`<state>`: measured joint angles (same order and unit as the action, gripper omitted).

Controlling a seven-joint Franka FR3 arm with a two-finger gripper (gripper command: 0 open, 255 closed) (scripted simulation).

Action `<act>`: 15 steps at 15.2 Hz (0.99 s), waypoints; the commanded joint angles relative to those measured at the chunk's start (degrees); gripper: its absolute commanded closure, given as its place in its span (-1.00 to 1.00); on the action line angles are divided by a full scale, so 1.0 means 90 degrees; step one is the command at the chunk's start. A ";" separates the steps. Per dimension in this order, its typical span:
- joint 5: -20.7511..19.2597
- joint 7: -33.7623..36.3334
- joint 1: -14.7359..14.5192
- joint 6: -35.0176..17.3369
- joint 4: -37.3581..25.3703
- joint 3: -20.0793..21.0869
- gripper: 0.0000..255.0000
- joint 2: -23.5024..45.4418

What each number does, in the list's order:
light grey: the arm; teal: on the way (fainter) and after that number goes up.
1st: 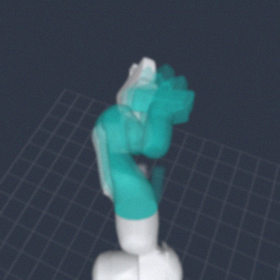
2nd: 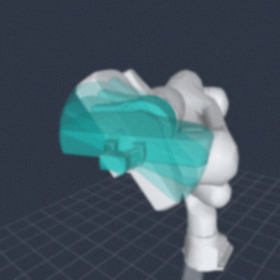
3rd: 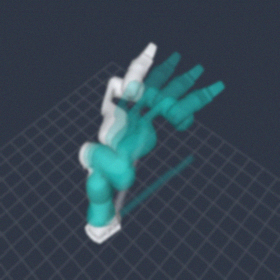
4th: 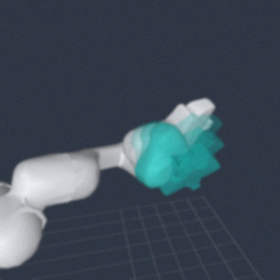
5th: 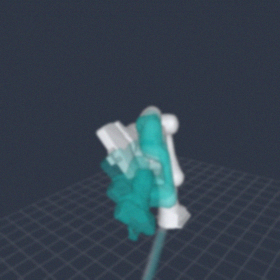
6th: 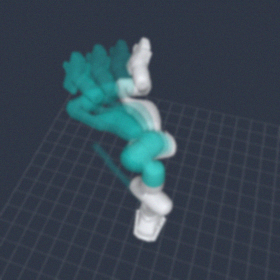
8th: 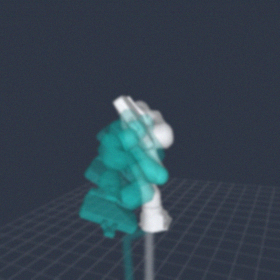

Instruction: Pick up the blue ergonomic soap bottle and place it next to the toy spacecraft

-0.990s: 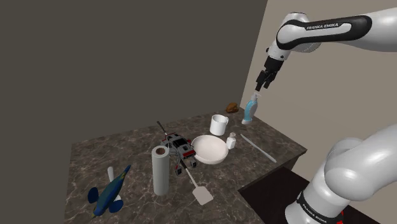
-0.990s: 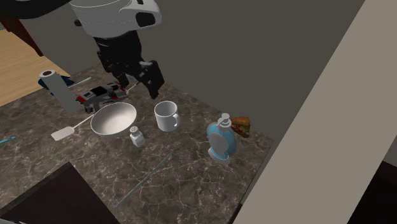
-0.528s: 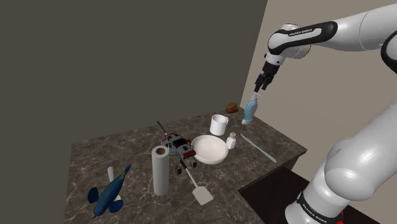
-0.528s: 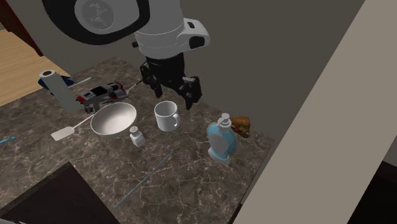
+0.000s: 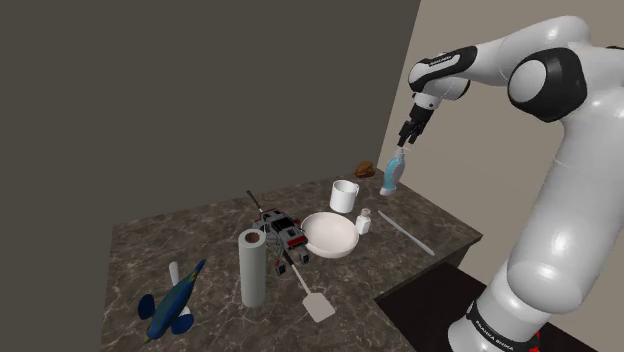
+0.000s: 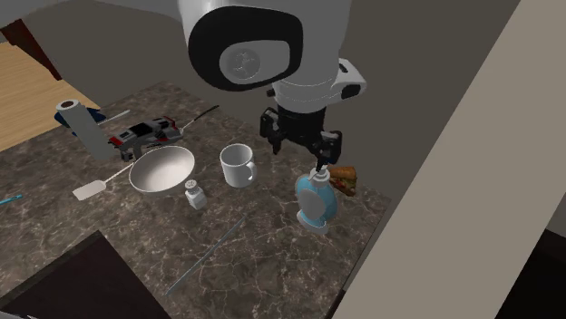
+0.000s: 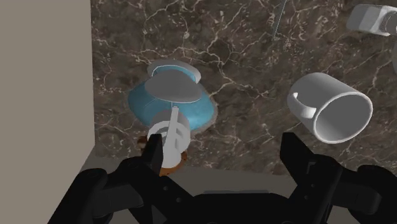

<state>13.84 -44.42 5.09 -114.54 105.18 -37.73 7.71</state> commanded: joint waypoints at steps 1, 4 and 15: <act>0.0497 -0.0432 0.0282 0.0129 -0.0574 -0.0044 -1.00 0.0671; 0.0888 -0.0724 0.0607 0.0188 -0.1042 0.0037 -1.00 0.1253; 0.1072 -0.0841 0.0617 -0.0258 -0.0761 0.0137 -1.00 0.1466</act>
<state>23.46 -51.96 10.62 -116.86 98.38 -36.51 20.85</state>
